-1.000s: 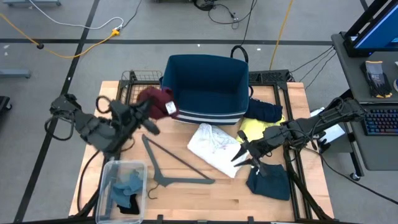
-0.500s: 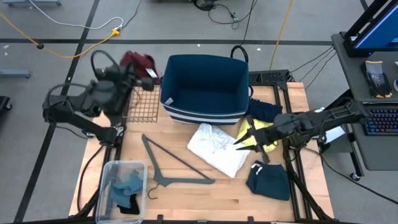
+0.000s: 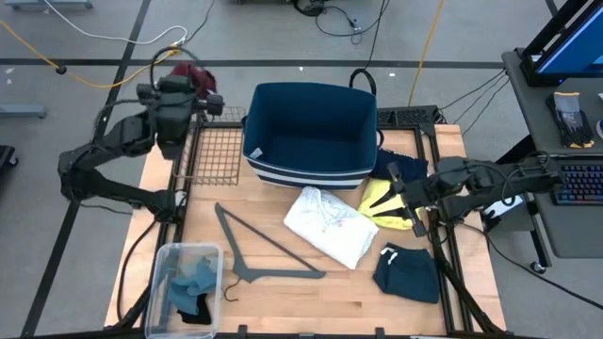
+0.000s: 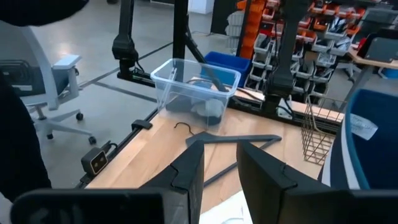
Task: Pick & Place Cloths
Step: Put the dark red boxer into the brown wire basket
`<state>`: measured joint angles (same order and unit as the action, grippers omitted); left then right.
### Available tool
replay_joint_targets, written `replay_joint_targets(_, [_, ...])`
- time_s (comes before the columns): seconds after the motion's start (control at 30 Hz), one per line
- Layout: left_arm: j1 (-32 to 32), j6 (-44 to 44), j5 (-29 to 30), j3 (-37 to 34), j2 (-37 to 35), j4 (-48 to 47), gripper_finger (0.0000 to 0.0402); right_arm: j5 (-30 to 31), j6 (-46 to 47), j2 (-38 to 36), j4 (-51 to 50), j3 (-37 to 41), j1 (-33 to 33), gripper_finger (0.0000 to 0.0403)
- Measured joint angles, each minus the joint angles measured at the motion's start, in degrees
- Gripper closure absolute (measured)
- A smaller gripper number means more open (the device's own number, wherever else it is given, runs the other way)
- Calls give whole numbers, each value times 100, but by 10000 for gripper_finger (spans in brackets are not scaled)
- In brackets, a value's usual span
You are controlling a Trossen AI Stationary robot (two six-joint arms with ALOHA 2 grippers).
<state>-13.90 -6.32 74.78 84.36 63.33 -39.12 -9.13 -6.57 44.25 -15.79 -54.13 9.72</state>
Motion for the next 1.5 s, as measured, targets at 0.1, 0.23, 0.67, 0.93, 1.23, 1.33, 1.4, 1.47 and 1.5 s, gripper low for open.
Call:
replay_joint_targets(0.1, [-685,-1054,-828,0,49,-1097,401,0,-2,-50,-3,-2,0,316])
replay_joint_targets(0.23, [-1595,-2145,-1895,0,209,-2378,401,2,-13,-55,0,-2,0,316])
replay_joint_targets(0.67, [-3219,-2477,-4363,0,1305,-3176,401,25,-13,-53,2,-1,0,316])
replay_joint_targets(0.93, [-3711,-2228,-5405,-140,2013,-3184,401,28,-11,-53,-5,-1,0,316])
replay_joint_targets(1.23, [-4148,-2426,-6016,-1013,2144,-3120,401,28,-11,-55,-107,0,0,316])
replay_joint_targets(1.33, [-4271,-2462,-6287,-1202,2144,-3104,399,28,-11,-55,-105,0,0,316])
replay_joint_targets(1.4, [-4319,-2540,-6393,-1278,2144,-3100,396,28,-11,-55,-105,0,0,316])
replay_joint_targets(1.47, [-4361,-2570,-6511,-1313,2144,-3094,392,28,-10,-55,-105,0,0,316])
replay_joint_targets(1.5, [-4377,-2561,-6571,-1314,2144,-3094,389,28,-11,-55,-105,0,0,316])
